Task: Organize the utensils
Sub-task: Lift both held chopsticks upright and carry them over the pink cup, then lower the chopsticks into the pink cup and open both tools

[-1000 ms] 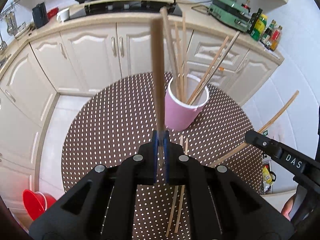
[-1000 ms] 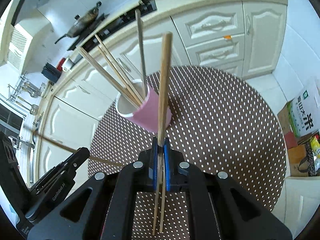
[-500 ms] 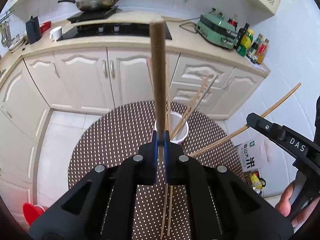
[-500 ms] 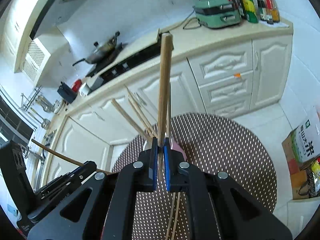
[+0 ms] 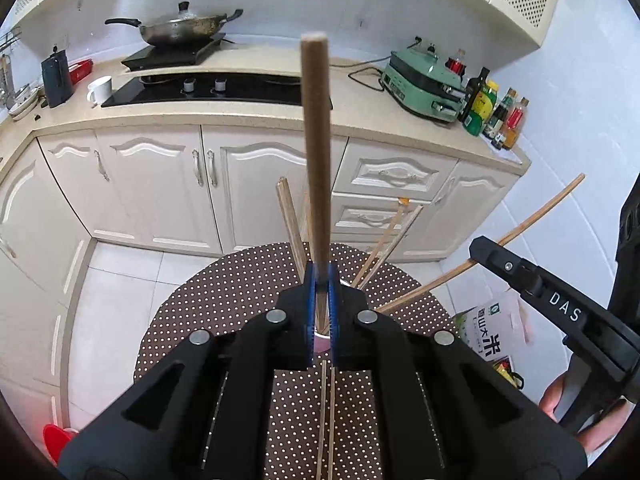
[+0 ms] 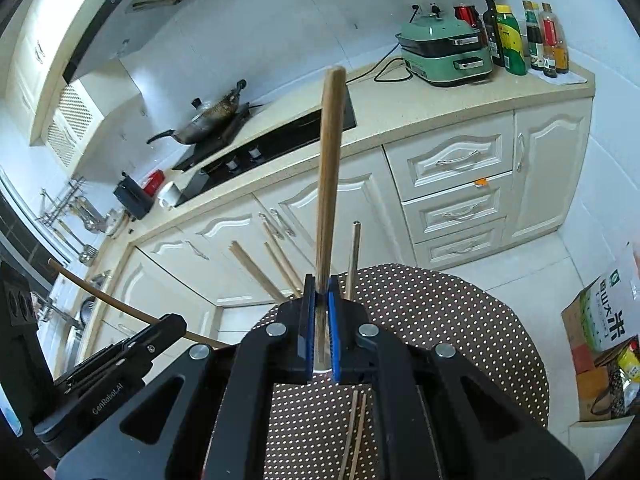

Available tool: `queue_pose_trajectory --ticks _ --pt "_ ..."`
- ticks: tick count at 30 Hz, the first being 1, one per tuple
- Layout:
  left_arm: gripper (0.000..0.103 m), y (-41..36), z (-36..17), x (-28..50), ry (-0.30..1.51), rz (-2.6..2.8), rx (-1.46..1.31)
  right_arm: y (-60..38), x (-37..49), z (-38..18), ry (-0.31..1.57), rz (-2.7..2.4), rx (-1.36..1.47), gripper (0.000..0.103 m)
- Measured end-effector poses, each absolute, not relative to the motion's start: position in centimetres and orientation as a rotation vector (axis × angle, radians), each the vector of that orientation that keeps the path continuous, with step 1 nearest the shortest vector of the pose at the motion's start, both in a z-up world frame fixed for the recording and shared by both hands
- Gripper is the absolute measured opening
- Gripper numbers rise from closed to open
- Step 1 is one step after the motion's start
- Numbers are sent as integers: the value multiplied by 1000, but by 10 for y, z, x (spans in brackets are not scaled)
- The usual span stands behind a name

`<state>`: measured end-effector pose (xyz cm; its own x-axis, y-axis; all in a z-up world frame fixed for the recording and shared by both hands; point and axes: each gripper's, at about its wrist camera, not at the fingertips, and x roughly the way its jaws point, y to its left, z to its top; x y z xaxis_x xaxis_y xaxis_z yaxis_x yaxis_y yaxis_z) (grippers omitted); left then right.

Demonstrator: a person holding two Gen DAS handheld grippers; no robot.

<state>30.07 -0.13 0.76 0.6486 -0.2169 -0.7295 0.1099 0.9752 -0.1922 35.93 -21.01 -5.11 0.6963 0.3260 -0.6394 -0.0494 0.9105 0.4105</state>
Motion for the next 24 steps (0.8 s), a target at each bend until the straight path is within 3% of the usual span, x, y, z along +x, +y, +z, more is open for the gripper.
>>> queue_pose_trajectory --ticks 24 --pt "6 0 -105 358 1035 -187 -175 -178 413 -156 1038 196 331 5"
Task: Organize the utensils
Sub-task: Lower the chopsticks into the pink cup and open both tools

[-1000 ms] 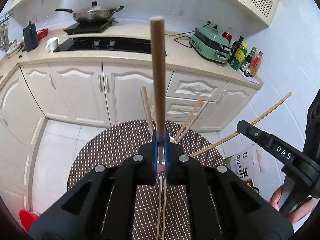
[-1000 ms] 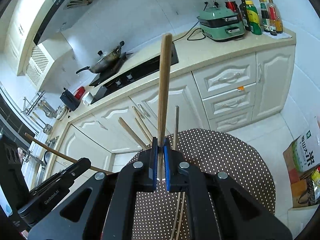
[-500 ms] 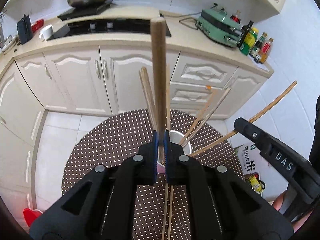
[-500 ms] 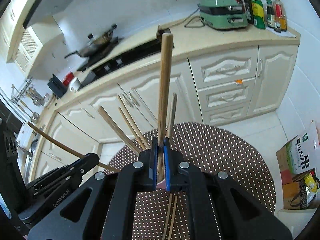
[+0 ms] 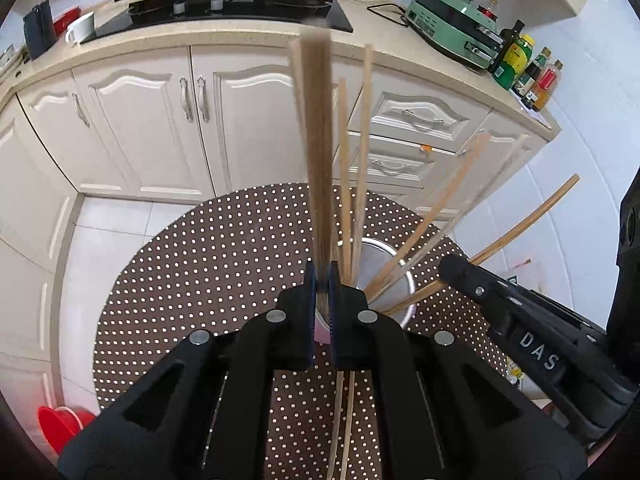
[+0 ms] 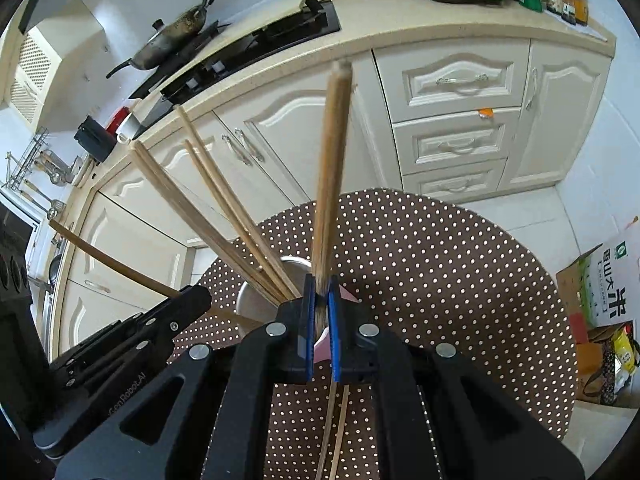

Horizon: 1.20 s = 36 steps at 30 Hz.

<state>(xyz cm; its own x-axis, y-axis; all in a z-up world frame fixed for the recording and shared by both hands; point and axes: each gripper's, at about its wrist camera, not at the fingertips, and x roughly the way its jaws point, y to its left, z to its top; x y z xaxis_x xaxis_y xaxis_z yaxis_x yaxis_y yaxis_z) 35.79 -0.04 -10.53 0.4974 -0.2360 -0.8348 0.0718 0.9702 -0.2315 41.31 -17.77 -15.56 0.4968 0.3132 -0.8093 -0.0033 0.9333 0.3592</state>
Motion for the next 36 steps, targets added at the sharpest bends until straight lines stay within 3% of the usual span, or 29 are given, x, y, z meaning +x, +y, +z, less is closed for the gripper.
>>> queue_pose_trajectory --ticks 10,12,15,17,20,21,36 --pt "9 -6 -118 361 1012 -197 -119 -178 415 -169 1087 206 361 13" --pt "10 -8 -123 361 1034 -205 -101 -179 414 -173 1108 192 369 33" --pt "17 -8 -127 358 1046 -192 -90 -183 409 -175 1113 168 389 51" --pt "23 -7 -128 355 1050 -186 -86 -187 405 -175 1113 148 388 56" --pt "49 -5 -128 350 1050 -174 -83 -193 401 -178 1123 133 394 58" --pt "51 -5 -128 348 1042 -169 -83 -195 399 -178 1127 127 395 58" --pt "51 -2 -126 323 1040 -148 -61 -221 373 -172 1122 73 409 59"
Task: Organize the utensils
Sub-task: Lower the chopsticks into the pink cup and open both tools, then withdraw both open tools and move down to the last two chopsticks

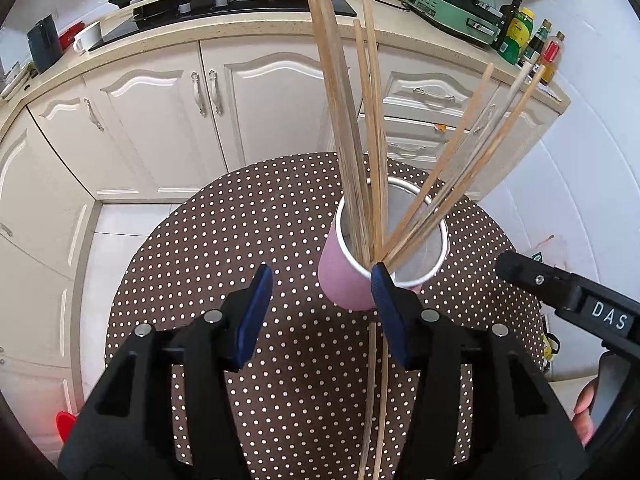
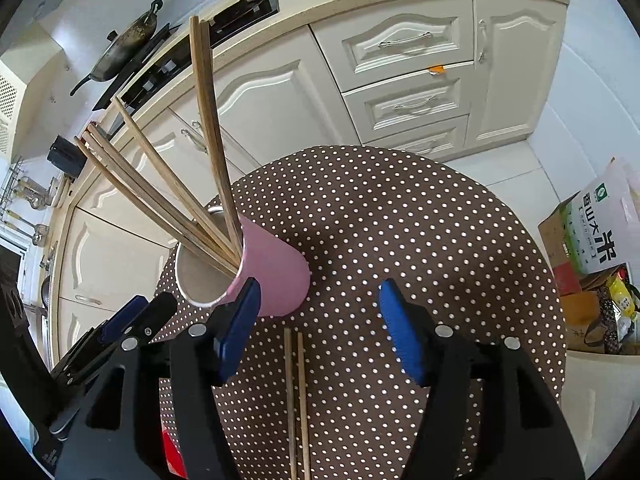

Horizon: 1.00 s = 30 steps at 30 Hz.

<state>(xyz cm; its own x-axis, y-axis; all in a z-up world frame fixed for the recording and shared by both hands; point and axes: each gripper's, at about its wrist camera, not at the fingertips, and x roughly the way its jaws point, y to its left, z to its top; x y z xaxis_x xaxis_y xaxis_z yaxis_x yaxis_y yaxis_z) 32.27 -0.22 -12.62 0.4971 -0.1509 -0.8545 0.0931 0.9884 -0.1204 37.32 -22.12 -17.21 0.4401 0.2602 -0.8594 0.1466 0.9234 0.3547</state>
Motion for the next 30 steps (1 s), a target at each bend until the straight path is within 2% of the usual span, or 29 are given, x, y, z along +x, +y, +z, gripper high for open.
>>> queue_pose_trajectory --ticks 13,30 --pt "56 2 -126 285 1049 -131 -49 -227 337 -177 1156 56 380 60" --pt "61 12 -162 244 1143 -105 -27 -209 299 -224 1304 35 310 60"
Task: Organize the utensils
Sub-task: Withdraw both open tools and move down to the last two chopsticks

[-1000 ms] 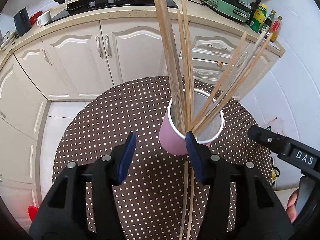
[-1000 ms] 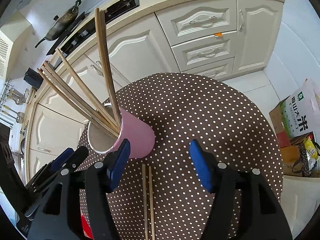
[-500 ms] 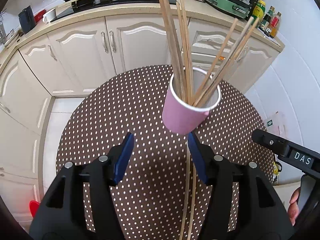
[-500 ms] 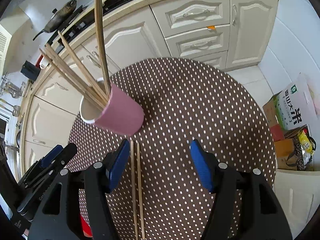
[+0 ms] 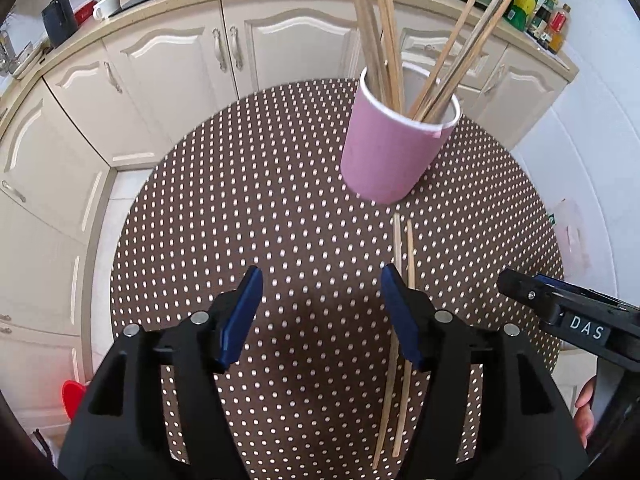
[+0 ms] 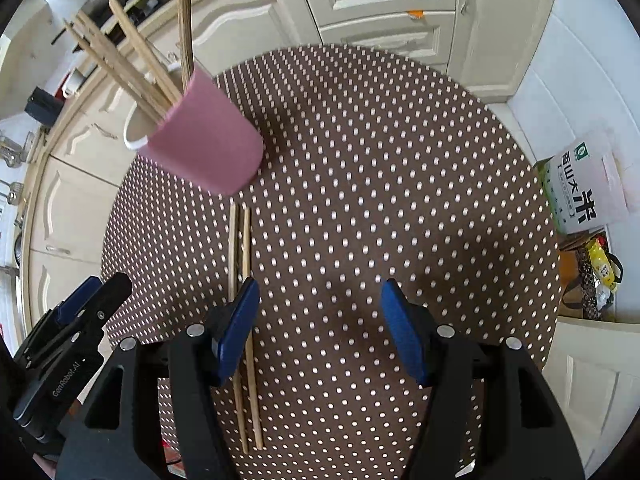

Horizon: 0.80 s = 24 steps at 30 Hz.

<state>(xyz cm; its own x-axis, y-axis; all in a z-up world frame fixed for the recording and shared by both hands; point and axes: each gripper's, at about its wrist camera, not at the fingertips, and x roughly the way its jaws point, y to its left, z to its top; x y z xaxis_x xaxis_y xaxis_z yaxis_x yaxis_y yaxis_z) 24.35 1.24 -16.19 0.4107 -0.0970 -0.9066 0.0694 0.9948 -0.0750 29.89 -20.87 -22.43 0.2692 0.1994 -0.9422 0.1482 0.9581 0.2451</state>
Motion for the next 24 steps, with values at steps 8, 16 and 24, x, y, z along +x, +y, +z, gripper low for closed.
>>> queue_pose_trajectory --ticks 8,16,24 --pt "63 13 -185 230 1206 -102 -2 -194 289 -247 1366 46 270 60" --pt "64 17 -205 223 1260 -103 18 -165 286 -266 1419 78 209 60" --pt "66 26 -217 221 1289 -88 27 -127 288 -285 1445 92 142 60"
